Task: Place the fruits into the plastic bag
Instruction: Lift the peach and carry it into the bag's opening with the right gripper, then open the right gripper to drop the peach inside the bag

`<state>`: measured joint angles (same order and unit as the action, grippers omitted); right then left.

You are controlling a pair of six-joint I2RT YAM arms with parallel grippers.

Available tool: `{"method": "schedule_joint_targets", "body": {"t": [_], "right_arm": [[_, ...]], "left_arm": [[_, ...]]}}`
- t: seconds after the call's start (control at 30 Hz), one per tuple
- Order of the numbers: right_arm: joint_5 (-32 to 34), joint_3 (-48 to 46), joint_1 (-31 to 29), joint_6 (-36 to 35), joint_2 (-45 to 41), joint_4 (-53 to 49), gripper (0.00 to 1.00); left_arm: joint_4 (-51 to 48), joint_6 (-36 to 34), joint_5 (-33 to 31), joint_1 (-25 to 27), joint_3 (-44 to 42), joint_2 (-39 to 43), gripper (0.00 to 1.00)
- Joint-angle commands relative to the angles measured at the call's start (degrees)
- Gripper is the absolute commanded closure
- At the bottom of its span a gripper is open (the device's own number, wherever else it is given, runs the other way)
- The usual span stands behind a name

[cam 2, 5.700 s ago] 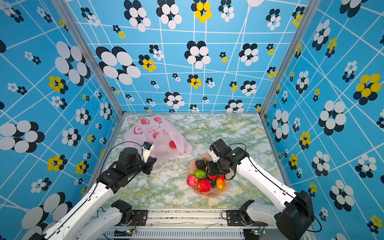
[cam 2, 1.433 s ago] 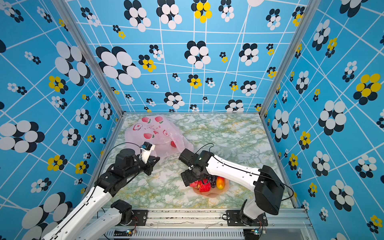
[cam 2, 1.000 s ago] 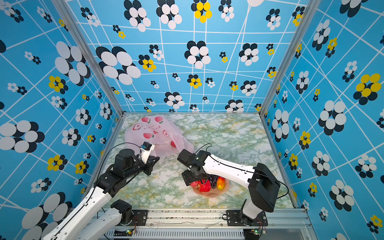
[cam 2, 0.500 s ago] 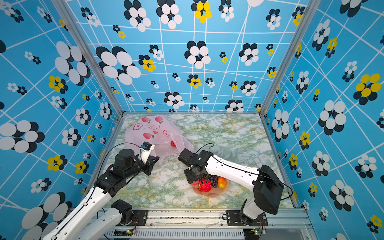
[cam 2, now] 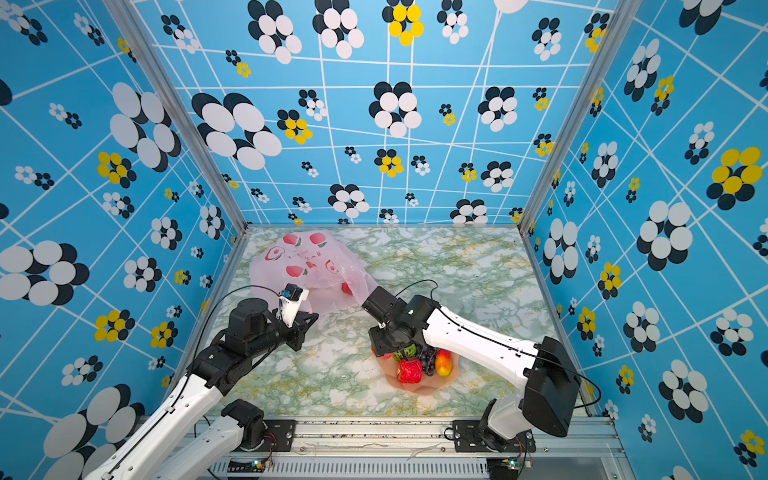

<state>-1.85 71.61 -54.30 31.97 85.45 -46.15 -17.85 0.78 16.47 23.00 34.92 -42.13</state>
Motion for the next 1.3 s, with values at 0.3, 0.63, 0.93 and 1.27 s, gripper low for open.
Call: {"method": "schedule_joint_targets", "body": {"t": [0.3,0.63,0.93,1.27], "right_arm": [[-17.6,31.1,4.2,1.6,27.3,14.2,0.49],[-22.0,51.6,5.0,7.3,48.7,14.6,0.34],[-21.6,51.4,6.4,7.8,45.6,16.6,0.13],[-18.5,40.6,7.2,6.5,31.4,19.1,0.1]], "left_arm": [[0.3,-0.2,1.6,0.4,-0.7,0.4,1.0],[0.5,0.0,1.3,0.6,-0.9,1.0,1.0],[0.5,0.0,1.1,0.6,-0.9,1.2,1.0],[0.4,0.0,1.2,0.7,-1.0,1.1,1.0]]}}
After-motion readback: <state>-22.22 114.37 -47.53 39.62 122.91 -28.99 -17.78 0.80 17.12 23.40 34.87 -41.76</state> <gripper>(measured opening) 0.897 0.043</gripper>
